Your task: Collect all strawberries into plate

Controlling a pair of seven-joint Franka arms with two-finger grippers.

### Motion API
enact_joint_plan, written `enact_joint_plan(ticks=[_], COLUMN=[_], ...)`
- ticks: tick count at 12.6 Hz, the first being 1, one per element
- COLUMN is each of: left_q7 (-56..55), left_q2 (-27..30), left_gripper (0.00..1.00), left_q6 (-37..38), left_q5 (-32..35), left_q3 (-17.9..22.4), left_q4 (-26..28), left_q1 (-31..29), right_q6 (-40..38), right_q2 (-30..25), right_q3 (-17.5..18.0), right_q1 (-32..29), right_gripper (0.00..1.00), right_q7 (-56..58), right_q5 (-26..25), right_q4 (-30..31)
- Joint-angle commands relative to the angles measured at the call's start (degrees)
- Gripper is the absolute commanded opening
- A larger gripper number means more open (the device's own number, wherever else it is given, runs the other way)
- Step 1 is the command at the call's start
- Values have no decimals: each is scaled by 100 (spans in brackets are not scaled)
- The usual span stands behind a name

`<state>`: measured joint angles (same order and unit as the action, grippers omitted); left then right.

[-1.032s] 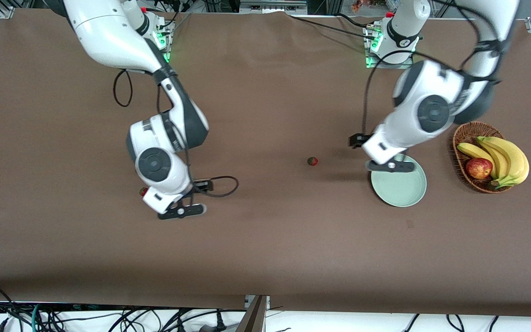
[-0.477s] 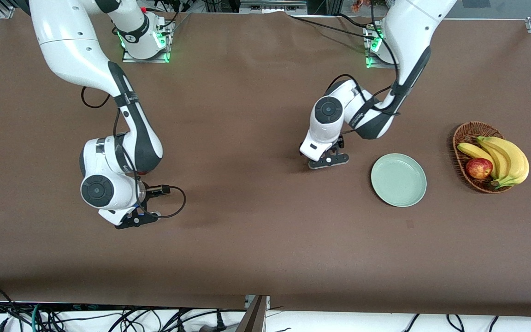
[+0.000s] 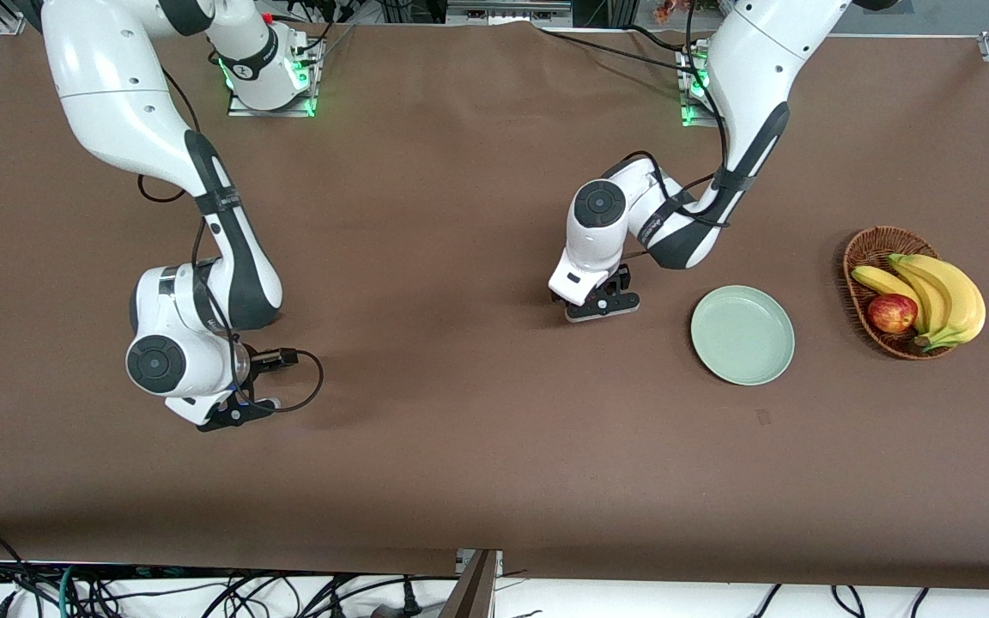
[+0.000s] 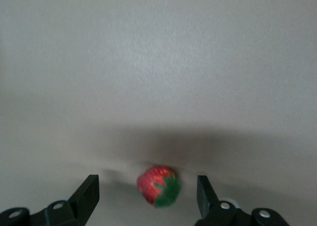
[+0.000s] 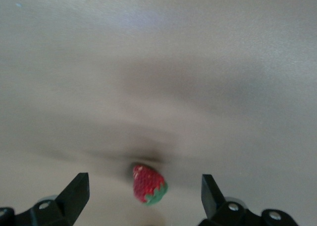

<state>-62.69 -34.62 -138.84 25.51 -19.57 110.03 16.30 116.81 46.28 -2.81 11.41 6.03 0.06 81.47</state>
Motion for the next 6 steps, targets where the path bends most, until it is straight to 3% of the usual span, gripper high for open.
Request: enact_joint_plan(ticks=[1,2,4,6], left_q7=[-121,-112,-112,-51], left_q2=[-142,-142,-133,-55], left_gripper=[48,36,32,26], left_q6=[-46,-11,7,68], left_q5=[244,244,244,244], left_q3=[41,50,41,41], left_q4=[-113,-104,-113,-131], left_q1=[49,49,49,22], right_q6=[228,237,220,158], right_q2=[-23,-23,-23,-23], right_q3=[79,79,79,79], right_q1=[-78,-78,-78,-78], right_gripper=[99,93,56,35], right_q7=[126,126,126,91], right_q5=[2,28,72,81], right_q4=[185,229,246,282])
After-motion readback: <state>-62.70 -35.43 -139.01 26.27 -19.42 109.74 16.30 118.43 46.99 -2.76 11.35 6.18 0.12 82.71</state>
